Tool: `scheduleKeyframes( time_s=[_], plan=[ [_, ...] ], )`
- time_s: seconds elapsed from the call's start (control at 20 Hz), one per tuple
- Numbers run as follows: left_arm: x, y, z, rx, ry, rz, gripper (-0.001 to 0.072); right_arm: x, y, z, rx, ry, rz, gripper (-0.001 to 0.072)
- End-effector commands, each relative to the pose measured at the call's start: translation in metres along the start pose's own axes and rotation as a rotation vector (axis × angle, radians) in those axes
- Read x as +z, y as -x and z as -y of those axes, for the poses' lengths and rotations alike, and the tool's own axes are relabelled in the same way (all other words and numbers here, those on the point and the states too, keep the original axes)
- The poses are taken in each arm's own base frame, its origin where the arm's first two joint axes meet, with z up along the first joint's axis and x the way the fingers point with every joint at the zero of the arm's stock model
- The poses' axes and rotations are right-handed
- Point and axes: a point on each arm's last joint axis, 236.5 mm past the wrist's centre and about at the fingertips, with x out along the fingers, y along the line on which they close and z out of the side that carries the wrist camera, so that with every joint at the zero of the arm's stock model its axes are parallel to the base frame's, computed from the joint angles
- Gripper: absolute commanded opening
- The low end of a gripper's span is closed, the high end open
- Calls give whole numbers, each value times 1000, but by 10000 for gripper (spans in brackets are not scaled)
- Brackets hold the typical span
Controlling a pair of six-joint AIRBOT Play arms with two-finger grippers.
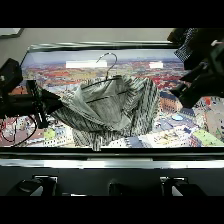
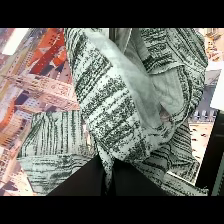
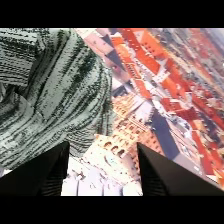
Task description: Fold the clothes and pants, and hang the long-sleeved shirts on hangers.
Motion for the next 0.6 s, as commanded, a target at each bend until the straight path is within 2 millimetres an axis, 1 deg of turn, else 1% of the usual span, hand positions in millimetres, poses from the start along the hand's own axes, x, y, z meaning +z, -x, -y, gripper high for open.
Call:
scheduleKeyframes(
  time_s=[0.0, 0.1, 0.15, 0.2, 0.3, 0.35, 0.55],
  plan=[
    [7, 3, 3, -1, 0, 26, 19, 8, -37, -13, 141, -29, 56, 502],
    [8, 3, 3, -3, 2, 29, 18, 5, -55, -13, 182, -50, 42, 502],
    [8, 3, 3, -4, 3, 28, 18, 1, -62, -14, 202, -45, 30, 535],
    [8, 3, 3, -5, 3, 28, 18, -1, -69, -14, 215, -41, 21, 673],
    [7, 2, 3, -5, 4, 27, 18, 0, -76, -17, 245, -11, 36, 675],
    [7, 2, 3, -6, 5, 27, 18, 5, -77, -19, 256, 16, 61, 675],
    [2, -1, 7, -28, 11, 12, 19, 27, -77, -13, 223, 96, 161, 675]
  ],
)
